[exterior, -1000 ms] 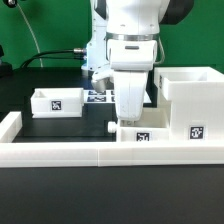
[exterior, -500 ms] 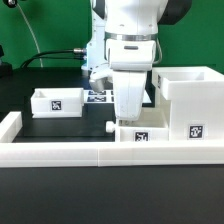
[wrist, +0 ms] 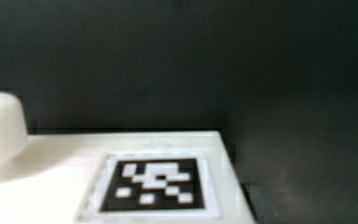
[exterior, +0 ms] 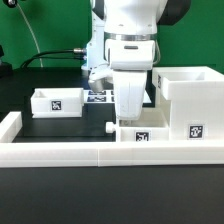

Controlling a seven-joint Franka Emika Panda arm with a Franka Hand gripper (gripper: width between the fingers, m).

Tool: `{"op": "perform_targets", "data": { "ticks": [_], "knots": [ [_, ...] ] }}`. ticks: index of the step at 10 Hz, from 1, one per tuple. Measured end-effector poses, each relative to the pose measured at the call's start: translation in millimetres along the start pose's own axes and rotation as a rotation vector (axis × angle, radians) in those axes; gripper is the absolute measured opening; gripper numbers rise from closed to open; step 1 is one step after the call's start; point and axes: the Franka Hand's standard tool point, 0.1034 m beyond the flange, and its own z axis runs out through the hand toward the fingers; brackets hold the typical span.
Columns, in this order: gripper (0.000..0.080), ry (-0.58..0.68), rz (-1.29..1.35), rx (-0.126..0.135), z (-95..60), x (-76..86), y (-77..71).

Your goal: Assemble drawer

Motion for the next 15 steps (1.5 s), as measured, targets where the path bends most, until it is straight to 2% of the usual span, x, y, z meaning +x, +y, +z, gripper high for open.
{"op": "perform_targets", "data": {
  "ticks": [1, 2, 3, 9, 13, 15],
  "knots": [
    [0.0042, 0.007, 0.003, -0.028, 1.6, -3.7, -0.6],
    [0.0042, 0.008, 0.01, -0.031, 2.0, -4.1, -1.0],
    [0.0042, 0.011, 0.01, -0.047, 2.4, -3.4, 0.1],
    [0.0042, 0.011, 0.044, -0.045, 1.8, 5.8, -0.4],
    [0.0042, 0.011, 0.046, -0.045, 1.9, 4.9, -0.4],
    [0.0042, -0.002, 0.03, -0.022, 0.9, 2.6, -3.8]
  ]
}}
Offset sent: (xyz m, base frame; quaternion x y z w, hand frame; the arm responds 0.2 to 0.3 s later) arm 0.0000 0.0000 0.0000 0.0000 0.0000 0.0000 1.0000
